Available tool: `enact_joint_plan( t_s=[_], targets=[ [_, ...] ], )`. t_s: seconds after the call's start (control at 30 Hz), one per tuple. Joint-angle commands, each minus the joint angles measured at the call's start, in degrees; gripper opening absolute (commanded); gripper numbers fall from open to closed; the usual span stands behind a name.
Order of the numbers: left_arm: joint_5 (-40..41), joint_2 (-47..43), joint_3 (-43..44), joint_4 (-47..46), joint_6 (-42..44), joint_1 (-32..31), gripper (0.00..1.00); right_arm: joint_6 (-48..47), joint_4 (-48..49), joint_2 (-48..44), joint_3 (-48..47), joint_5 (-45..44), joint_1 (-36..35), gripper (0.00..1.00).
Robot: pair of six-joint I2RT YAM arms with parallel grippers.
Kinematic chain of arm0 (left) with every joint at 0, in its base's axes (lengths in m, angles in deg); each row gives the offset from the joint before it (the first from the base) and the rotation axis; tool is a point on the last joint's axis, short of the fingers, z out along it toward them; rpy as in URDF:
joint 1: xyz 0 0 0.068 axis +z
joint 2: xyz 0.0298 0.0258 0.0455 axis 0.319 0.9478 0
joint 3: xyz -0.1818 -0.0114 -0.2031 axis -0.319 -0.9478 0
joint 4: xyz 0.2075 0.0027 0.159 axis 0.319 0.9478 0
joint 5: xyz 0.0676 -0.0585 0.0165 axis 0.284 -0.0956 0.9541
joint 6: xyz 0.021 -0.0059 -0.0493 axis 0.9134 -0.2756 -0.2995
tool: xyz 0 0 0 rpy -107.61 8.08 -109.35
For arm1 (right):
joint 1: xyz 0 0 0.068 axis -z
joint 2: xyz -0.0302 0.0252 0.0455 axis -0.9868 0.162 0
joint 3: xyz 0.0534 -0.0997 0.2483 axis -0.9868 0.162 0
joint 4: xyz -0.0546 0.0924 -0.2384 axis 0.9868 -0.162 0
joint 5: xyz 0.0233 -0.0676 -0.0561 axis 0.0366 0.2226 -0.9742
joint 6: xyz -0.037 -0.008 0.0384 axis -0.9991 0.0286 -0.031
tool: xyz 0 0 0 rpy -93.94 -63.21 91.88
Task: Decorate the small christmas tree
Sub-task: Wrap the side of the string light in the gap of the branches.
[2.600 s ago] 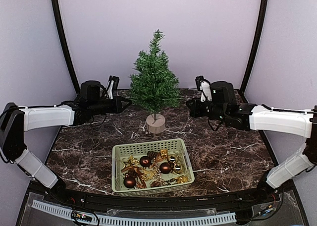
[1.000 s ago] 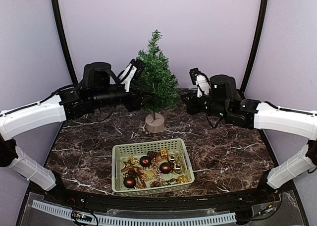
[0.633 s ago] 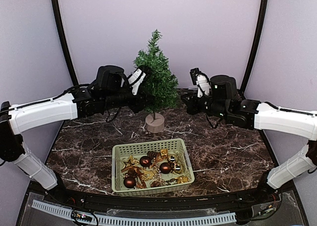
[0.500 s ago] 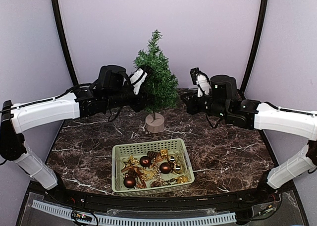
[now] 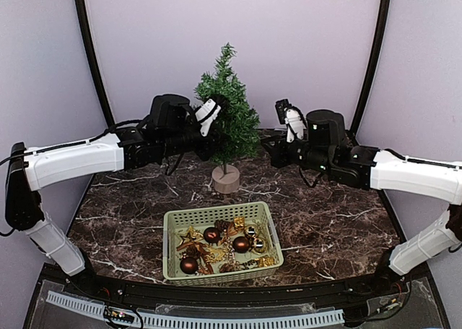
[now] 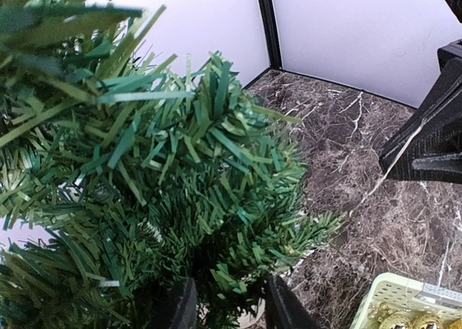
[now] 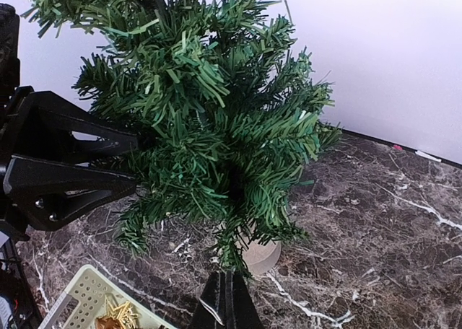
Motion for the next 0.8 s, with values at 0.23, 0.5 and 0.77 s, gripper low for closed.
enact_joint_plan(
  t_s=[0.23,0.5,0.77],
  targets=[
    [-0.9,-0.7,0.8,-0.7,0.8,-0.1,0.24,-2.7,3.0,-4.2,2.7,4.5,-2.5,0.0],
    [-3.5,-11.4,-3.3,-0.5,-5.3,-0.1,0.61,-3.4,1.3,-4.8,2.0,5.3,-3.6,0.0],
    [-1.2,-14.4,-1.9,11.6,-14.5,1.8,0.5,-3.2,0.5,-4.3,-0.3,3.2,-5.6,0.0]
  ],
)
